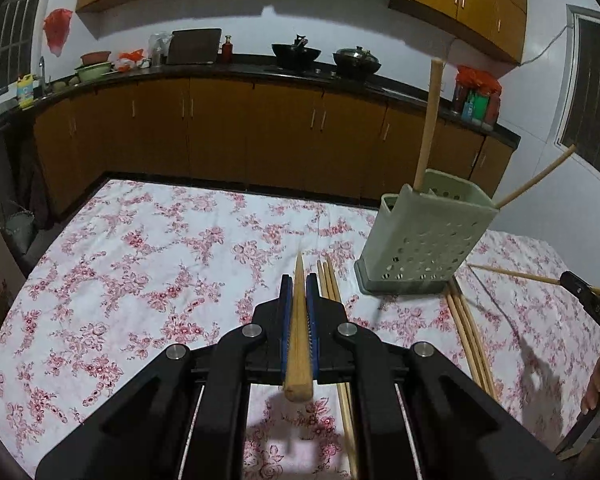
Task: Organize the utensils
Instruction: 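Lift the chopsticks upright with both tools and carry them over the caddy, then insert both chopsticks into the green caddy and open both tools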
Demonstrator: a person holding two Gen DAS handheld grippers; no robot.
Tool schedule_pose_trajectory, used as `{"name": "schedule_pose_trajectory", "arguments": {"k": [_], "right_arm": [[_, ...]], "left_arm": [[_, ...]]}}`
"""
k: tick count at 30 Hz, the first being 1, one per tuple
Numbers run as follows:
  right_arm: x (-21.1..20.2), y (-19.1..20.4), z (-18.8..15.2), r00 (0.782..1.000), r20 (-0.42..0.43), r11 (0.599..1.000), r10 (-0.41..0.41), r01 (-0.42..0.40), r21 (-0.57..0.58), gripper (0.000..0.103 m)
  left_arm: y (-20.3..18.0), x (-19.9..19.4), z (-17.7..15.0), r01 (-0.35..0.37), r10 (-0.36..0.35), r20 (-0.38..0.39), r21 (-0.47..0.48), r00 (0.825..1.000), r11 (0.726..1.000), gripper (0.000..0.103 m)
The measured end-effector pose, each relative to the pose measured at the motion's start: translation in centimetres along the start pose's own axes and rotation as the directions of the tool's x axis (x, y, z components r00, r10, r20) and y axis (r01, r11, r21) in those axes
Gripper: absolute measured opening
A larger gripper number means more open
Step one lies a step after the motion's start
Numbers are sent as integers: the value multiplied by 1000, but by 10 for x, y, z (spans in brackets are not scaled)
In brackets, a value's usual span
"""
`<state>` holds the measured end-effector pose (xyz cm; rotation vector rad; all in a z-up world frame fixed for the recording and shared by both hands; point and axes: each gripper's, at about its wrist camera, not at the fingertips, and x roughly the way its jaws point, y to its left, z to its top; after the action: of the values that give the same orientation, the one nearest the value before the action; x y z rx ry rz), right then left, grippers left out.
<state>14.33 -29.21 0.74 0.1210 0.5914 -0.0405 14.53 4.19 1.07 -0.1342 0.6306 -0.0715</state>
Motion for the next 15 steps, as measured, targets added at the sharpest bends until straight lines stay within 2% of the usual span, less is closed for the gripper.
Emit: {"name": "schedule_pose_trajectory", "arguments": {"k": [8, 15], "right_arm": [[-22, 0, 26, 995, 95, 1000, 12, -13, 6, 8], [-47, 14, 51, 984, 170, 998, 57, -53, -32, 8]], "left_arm": [[6, -20, 27, 5, -3, 85, -25, 996, 1000, 7], [-2, -44, 52, 21, -22, 161, 10, 987, 1000, 7]]}}
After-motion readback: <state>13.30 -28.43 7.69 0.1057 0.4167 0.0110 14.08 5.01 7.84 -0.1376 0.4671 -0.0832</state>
